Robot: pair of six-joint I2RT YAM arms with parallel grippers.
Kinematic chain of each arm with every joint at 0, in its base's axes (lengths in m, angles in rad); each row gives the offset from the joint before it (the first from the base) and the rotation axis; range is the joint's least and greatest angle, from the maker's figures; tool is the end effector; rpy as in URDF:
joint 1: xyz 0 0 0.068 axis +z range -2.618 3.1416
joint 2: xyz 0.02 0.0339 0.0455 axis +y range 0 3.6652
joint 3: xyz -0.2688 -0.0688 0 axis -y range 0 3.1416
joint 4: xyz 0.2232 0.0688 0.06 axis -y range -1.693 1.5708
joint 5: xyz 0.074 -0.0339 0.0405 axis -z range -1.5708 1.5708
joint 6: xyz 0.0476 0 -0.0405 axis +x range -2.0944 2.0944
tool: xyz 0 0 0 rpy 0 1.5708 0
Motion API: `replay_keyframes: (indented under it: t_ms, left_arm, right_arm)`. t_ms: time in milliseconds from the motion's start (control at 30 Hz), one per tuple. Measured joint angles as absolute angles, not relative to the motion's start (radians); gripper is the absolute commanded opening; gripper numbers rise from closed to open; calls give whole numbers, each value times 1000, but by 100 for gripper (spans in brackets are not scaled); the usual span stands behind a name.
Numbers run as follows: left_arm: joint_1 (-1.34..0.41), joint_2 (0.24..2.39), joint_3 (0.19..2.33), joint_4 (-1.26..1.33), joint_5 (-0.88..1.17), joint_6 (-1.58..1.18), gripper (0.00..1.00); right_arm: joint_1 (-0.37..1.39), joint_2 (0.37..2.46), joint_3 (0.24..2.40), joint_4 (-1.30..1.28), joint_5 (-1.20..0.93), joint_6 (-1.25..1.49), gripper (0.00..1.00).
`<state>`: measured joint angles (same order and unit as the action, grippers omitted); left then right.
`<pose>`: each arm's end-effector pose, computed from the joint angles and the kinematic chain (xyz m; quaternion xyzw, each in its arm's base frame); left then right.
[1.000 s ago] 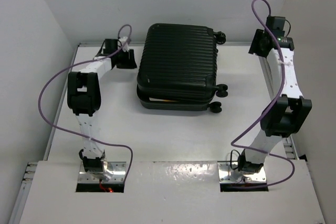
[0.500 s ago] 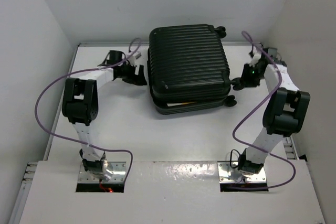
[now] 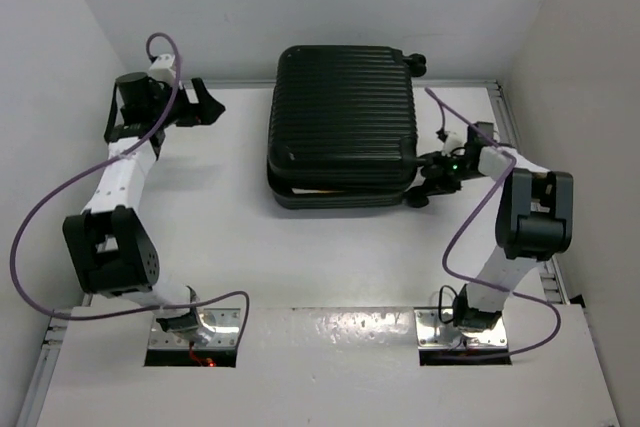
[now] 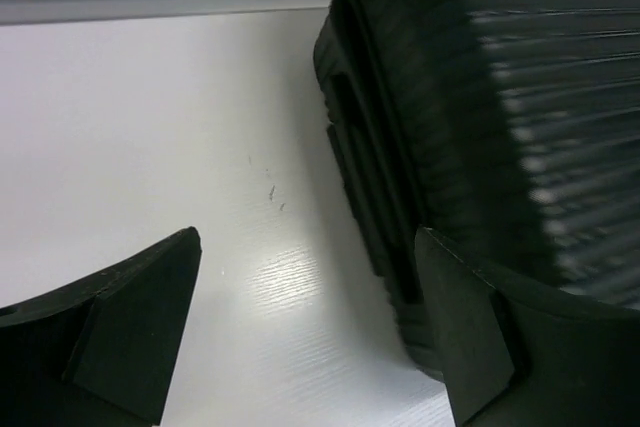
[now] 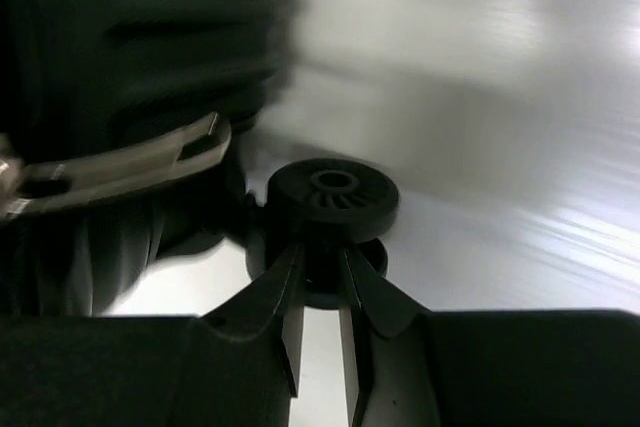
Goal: Pack the luggage
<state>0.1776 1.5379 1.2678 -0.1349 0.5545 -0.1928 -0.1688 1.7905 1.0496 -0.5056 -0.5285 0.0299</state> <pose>0.3464 0.0367 0.3353 0.0002 0.8170 -0.2325 0.5277 0.3199 -0.0302 0.1604 0.0525 0.9521 0.2463 0.1733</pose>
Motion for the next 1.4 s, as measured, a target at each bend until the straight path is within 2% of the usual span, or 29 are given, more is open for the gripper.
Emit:
replay_keyframes:
  t_ms: [333,400,500,533,567,667,800,900,1067,1167,1200,1267,1300,1400]
  left_arm:
    - [293,1370,1217,-299,652,-155,94]
    - [324,1346,1209,-327,626,-159,94]
    - [370,1315,1203,-358,548,-165,94]
    - [380,1309,1201,-360,517,-166,94]
    - [387,1304,1199,-363,478,-166,94]
    - [387,1306,1192,-374,403,-166,94]
    - [383,1335,1193,-383,361,-166,94]
    - [372,1388,1208,-388,348,-165,94]
    - [340,1465,1243,-399,348,-158,94]
    - [336,1468,1248,-400,346,-158,94]
    - [335,1468,1248,-397,345,-159,94]
    - [333,1468,1248,-393,340,-166,94]
    - [333,1468,1248,-390,338,-170,94]
    - [332,1468,1248,-377,336,-175,94]
  right_arm:
    - [358,1698,901,-241,-701,205,18]
    - [432,1647,882,-180,-710,223,21]
    - [517,1501,855,-64,-708,225,34]
    - [522,1457,855,-37,-706,223,41]
    - [516,1409,862,-10,-701,221,54]
    - [413,1333,928,24,-645,218,74]
    - [194,1368,1065,21,-565,164,81]
    - [39,1481,1172,-36,-574,81,82]
    - [-99,1800,1456,-224,-616,-81,82]
    - [-133,1933,1545,-257,-620,-104,69]
    - [-141,1970,1567,-271,-613,-91,59]
    - [-157,2054,1629,-274,-604,-25,51]
    - [-167,2103,1664,-257,-603,39,42]
    - [-187,2221,1716,-175,-597,219,35]
